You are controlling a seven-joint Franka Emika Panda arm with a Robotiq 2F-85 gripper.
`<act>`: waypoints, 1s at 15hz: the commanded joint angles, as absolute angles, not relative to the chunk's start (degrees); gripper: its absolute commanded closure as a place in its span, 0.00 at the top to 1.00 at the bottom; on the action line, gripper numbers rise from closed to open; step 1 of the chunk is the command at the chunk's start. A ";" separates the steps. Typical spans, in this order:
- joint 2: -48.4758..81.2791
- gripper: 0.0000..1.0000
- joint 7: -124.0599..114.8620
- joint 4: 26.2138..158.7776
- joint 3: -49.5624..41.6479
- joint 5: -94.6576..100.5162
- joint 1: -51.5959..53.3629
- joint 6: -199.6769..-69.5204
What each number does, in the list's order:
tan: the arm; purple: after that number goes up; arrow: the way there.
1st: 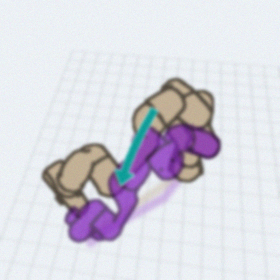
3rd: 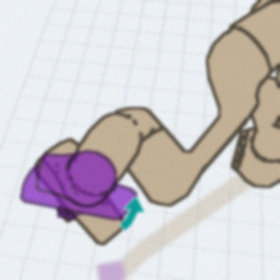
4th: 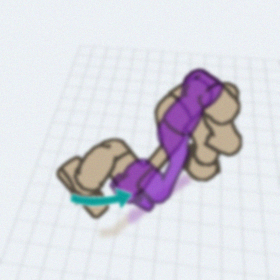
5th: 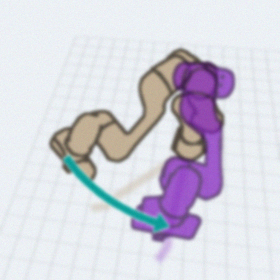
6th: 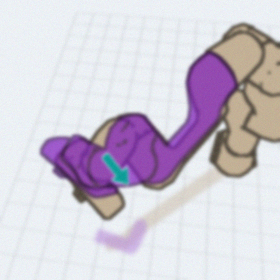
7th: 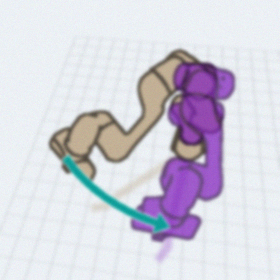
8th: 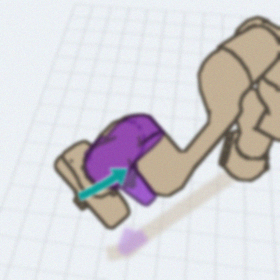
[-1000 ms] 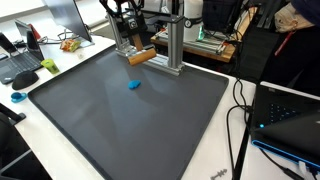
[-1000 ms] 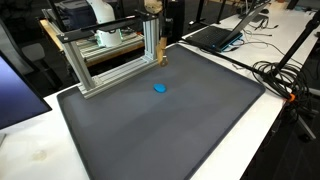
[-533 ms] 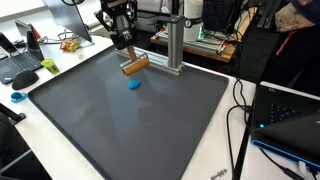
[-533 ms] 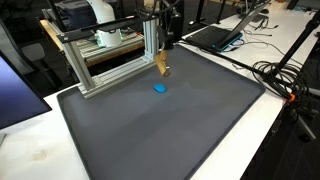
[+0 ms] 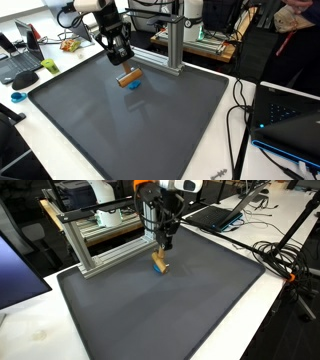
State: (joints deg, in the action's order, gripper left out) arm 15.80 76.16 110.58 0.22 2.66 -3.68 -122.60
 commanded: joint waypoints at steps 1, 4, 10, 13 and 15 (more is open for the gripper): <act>16.89 0.22 78.55 111.78 0.58 3.65 -4.61 -126.01; 17.46 0.22 79.61 112.50 0.90 2.70 -5.10 -126.88; 17.34 0.22 80.49 114.36 1.74 0.80 -5.12 -126.55; 17.68 0.22 80.96 114.74 2.28 0.89 -4.71 -126.55; 17.98 0.22 81.11 114.91 2.53 0.71 -4.67 -126.61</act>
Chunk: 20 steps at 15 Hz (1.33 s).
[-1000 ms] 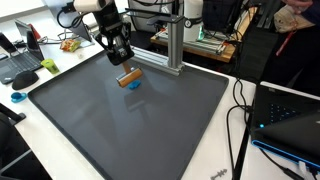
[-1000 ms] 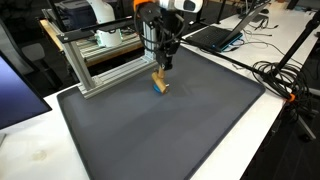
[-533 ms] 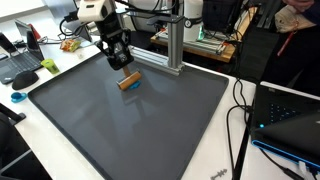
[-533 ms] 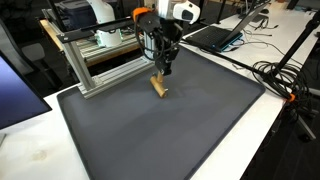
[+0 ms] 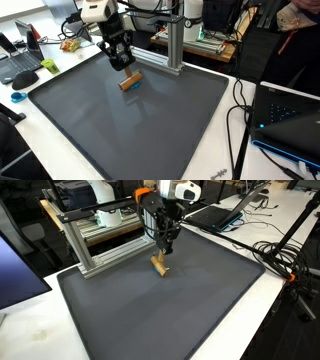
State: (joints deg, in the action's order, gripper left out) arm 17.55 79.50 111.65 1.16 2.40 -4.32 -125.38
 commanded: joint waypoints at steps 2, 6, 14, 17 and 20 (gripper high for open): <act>18.08 0.22 81.12 115.04 2.68 0.55 -4.70 -126.69; 18.19 0.22 81.37 115.33 2.98 -0.06 -4.79 -126.55; 17.92 0.22 81.48 115.88 3.72 -0.31 -4.44 -126.56; 17.89 0.22 81.35 115.93 3.94 -0.22 -4.27 -126.30; 17.96 0.22 81.21 115.93 4.25 -0.20 -4.09 -126.27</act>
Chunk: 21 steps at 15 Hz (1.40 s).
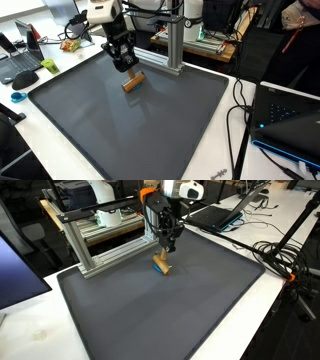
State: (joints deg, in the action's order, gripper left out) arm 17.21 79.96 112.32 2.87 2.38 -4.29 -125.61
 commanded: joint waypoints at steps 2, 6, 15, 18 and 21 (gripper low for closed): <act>18.02 0.22 81.07 115.93 4.42 -0.23 -3.99 -126.30; 18.03 0.22 80.77 116.00 4.57 -0.22 -3.91 -126.40; 17.81 0.22 81.53 116.02 3.09 -2.15 -6.38 -127.12; 17.57 0.22 82.85 116.99 2.63 -2.80 -7.52 -128.22; 16.99 0.22 85.54 118.48 2.28 -3.93 -8.55 -130.40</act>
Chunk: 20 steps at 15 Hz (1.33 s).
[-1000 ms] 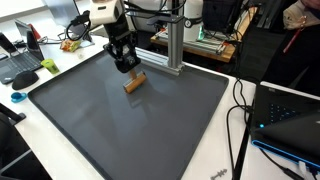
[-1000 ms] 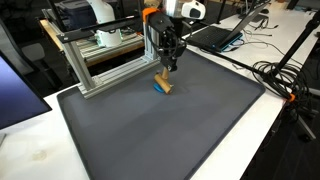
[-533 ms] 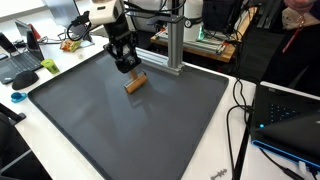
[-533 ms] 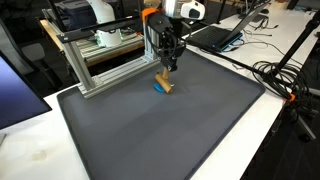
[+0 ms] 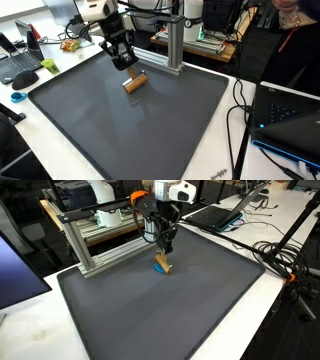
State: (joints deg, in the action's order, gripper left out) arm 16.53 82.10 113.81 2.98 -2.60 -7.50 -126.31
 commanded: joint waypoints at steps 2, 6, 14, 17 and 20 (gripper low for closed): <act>16.56 0.22 87.02 119.63 1.85 -3.89 -8.94 -131.97; 15.42 0.22 88.40 121.68 0.69 -2.71 -9.05 -134.68; 14.79 0.22 87.69 122.98 -0.82 0.73 -8.23 -136.20; 14.85 0.22 87.51 122.90 -0.94 1.56 -8.03 -136.15; 14.93 0.22 87.11 122.85 -1.05 2.81 -7.74 -136.24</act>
State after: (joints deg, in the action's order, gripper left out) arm 12.82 87.30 119.98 0.71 -1.67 -8.19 -132.72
